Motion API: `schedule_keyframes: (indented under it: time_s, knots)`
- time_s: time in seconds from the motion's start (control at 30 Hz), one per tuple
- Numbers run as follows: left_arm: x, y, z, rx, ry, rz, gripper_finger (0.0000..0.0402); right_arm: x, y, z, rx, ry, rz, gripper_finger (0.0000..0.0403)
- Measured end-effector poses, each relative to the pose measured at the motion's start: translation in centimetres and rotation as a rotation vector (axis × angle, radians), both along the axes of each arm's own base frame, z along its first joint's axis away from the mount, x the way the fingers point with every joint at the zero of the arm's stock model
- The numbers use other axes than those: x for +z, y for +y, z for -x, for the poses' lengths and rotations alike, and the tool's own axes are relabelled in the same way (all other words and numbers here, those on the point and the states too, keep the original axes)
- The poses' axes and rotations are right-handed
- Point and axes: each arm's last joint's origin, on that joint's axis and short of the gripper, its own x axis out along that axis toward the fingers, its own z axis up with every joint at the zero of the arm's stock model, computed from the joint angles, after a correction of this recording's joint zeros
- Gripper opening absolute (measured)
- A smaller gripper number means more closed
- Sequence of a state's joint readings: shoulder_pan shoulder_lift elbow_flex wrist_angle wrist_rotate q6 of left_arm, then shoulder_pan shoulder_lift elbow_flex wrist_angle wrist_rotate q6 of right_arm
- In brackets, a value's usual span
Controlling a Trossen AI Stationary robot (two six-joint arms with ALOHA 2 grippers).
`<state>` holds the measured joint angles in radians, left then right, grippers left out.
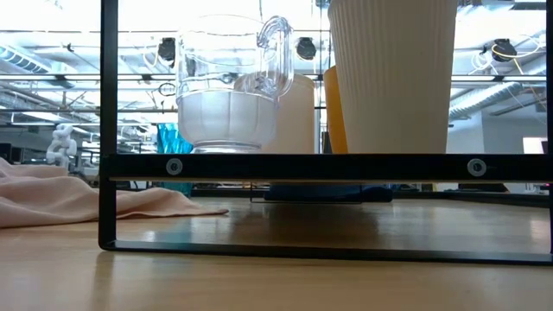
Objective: Stack small to large cups/mugs on shelf
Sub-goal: Put the black cup on the shelf aligned with the white cup
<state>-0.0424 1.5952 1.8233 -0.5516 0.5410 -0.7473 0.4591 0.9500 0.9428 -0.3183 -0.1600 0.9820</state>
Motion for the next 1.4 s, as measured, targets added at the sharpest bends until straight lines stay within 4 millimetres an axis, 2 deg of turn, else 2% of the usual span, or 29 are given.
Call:
schedule_keyframes:
  time_s: [0.3, 0.57, 0.7, 0.87, 1.1, 1.4]
  knots:
    - [-0.1, -1.0, -0.9, -0.012, -0.041, 0.013, 0.0158, -0.1, 0.1, -0.3, 0.011, -0.011, 0.019, 0.0003]
    - [-0.3, -1.8, -0.9, 0.07, -0.021, -0.024, 0.0246, 0.0, 0.2, -0.3, 0.014, -0.025, 0.021, 0.0003]
    - [-0.3, -2.4, -0.8, 0.052, -0.011, -0.009, 0.0269, 0.1, 0.2, -0.5, 0.015, -0.049, 0.017, 0.0003]
    - [-0.3, -2.8, -0.7, 0.043, 0.003, 0.011, 0.0273, 0.4, 0.2, -1.3, 0.0, -0.079, -0.032, 0.0003]
    - [-1.1, -3.3, -0.3, 0.038, 0.1, 0.02, 0.0273, -0.9, 0.7, -3.0, 0.034, 0.023, -0.101, 0.0003]
    - [-1.6, -3.5, -0.1, 0.041, 0.175, 0.029, 0.0273, -1.1, 0.5, -5.5, 0.007, -0.017, -0.205, 0.0003]
